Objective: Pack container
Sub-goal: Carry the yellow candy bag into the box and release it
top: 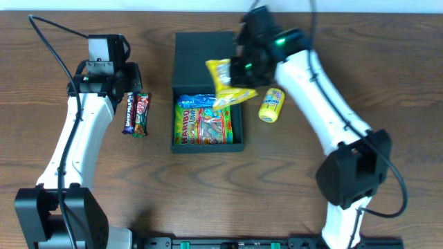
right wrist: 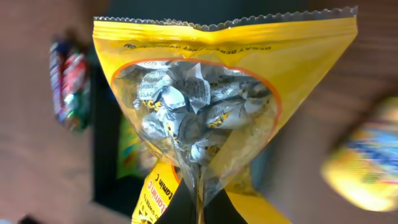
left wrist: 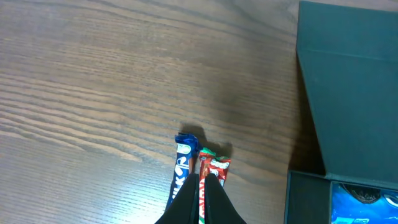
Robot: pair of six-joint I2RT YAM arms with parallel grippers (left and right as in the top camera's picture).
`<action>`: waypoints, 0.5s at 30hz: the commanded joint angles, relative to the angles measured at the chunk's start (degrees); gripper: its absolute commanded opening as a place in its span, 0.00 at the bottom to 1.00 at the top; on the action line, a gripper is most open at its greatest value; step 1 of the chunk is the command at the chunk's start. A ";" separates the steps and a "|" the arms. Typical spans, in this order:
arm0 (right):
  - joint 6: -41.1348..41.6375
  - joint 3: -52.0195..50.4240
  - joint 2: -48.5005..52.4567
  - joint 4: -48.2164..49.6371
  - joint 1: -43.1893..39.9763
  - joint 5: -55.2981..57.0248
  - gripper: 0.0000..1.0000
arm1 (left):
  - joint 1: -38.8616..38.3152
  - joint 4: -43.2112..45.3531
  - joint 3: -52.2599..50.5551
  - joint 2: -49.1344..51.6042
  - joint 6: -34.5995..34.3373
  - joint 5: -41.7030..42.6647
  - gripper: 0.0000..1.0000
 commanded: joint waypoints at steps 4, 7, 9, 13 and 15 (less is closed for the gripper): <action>4.76 -0.98 1.25 0.55 5.99 -0.70 0.01 | 0.22 3.15 0.04 -0.39 -0.22 0.22 0.06; 7.34 -1.03 2.89 1.95 8.35 -0.42 0.01 | 0.22 3.23 0.04 -0.39 -0.26 0.22 0.06; 9.03 -1.03 3.48 3.37 9.11 -0.48 0.01 | 0.20 3.23 0.04 -0.39 -0.52 0.22 0.06; 11.93 -1.03 5.01 5.33 10.51 -1.18 0.01 | 0.20 3.21 0.04 -0.39 -2.10 0.26 0.06; 12.92 -1.05 5.92 5.25 11.39 -1.20 0.01 | 0.20 3.19 0.04 -0.39 -2.16 0.24 0.06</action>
